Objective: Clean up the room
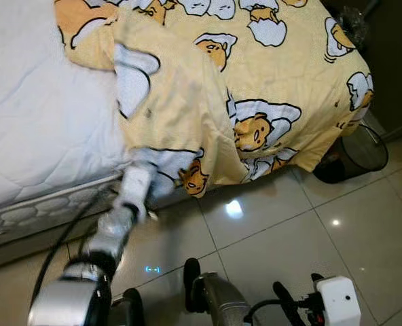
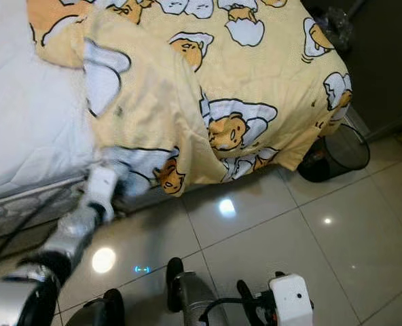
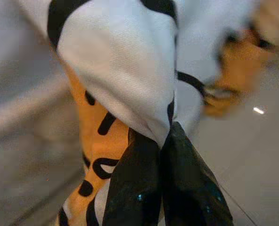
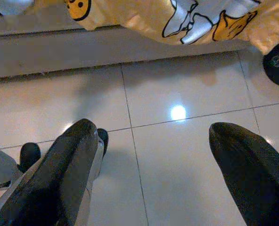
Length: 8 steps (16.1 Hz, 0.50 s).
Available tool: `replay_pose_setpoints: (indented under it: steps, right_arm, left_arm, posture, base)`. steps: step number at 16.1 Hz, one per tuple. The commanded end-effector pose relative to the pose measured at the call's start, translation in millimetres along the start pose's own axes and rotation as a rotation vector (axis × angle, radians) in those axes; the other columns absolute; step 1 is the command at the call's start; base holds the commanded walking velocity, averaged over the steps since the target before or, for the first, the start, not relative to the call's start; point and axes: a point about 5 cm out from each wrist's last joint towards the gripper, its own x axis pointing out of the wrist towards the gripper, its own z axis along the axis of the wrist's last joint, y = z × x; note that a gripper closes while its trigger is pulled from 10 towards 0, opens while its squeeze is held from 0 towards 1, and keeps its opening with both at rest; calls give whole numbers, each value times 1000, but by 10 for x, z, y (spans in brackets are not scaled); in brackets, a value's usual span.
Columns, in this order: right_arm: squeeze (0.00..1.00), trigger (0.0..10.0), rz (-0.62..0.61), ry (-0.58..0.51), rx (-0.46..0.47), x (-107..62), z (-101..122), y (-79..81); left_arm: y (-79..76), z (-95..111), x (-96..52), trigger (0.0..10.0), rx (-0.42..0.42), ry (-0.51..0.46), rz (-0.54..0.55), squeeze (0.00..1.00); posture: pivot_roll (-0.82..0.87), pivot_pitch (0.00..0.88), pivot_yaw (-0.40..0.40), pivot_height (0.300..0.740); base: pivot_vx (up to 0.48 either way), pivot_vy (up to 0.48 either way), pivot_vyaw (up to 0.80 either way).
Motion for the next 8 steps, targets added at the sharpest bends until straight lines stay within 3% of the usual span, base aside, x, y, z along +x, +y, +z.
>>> replay_pose_setpoints:
  steps: [1,4,6,8]
  right_arm:
    - [0,10000,-7,48,19,-25,-91,-39]
    - [0,10000,0,46,25,37,-78,-55]
    - [0,10000,9,40,21,70,-51,-77]
    - [0,10000,20,44,23,68,-66,-76]
  left_arm:
    - [-189,-211,-69,0,59,52,-121,0]
    - [-307,-363,-143,0,131,92,-226,0]
    - [-445,-478,-222,0,118,101,-354,0]
    - [-541,-801,-467,0,149,178,-525,0]
  posture:
    - [-206,377,-175,731]
    - [-199,371,-172,731]
    - [-199,364,-167,731]
    - [-197,359,-158,731]
  base:
    - [0,0,0]
    - [0,0,0]
    - [0,0,0]
    - [0,0,0]
